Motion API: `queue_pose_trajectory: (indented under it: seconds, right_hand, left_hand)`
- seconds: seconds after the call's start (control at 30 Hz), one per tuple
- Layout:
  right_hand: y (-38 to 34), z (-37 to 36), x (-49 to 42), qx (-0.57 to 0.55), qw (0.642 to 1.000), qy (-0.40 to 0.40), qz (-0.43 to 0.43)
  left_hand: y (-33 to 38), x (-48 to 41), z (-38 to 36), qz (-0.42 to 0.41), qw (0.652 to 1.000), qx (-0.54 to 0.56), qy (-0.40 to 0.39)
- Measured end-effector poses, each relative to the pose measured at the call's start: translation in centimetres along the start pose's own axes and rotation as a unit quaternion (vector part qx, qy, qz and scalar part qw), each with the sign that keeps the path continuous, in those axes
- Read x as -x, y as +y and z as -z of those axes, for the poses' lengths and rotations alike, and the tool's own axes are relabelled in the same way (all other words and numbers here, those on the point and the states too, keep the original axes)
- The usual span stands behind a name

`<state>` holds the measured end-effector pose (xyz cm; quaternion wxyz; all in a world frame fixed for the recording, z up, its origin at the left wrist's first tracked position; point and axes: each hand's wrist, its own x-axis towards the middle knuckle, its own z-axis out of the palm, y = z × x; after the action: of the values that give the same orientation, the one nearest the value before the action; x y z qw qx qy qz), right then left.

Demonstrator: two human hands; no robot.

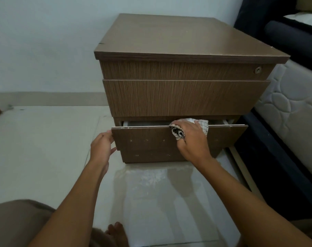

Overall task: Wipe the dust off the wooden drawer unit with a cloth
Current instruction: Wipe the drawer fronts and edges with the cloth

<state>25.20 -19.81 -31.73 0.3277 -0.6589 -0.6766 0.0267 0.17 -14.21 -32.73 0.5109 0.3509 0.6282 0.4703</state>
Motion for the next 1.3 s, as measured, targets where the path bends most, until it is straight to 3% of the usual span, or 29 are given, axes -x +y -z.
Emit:
queue_pose_trajectory:
  seconds: [0.27,0.5,0.6,0.77,0.93,1.07,1.17,1.3]
  right_hand:
    - [-6.5,-4.6,-1.0,-0.080,0.996,-0.006,0.031]
    - [-13.0,-7.8,-2.1,-0.120,0.990,-0.057,0.044]
    - [-15.4,-8.5,-2.8,-0.123,0.987,-0.094,0.050]
    - [-18.5,-8.1,-4.5,-0.187,0.957,-0.220,0.037]
    - [-17.7,-6.0,-2.4,-0.281,0.955,-0.092,-0.019]
    - [-14.6,-5.7,1.0,-0.201,0.978,0.053,-0.036]
    - [-13.3,-6.7,0.7,-0.104,0.992,0.010,-0.069]
    - [-14.3,-8.0,-0.6,-0.109,0.991,-0.075,-0.016]
  left_hand:
    - [-0.7,0.4,1.5,-0.001,0.999,0.022,-0.035]
    - [-1.4,-0.2,2.3,0.073,0.981,0.172,-0.053]
    - [-1.8,-0.6,2.3,0.086,0.976,0.192,-0.048]
    - [-1.8,-0.7,2.3,0.085,0.966,0.242,-0.037]
    - [-2.0,-0.6,2.4,0.100,0.965,0.233,-0.061]
    - [-2.2,-0.8,2.6,0.098,0.968,0.220,-0.072]
    - [-2.0,-0.6,2.6,0.094,0.969,0.216,-0.074]
    - [-1.9,-0.5,2.9,0.098,0.965,0.231,-0.073]
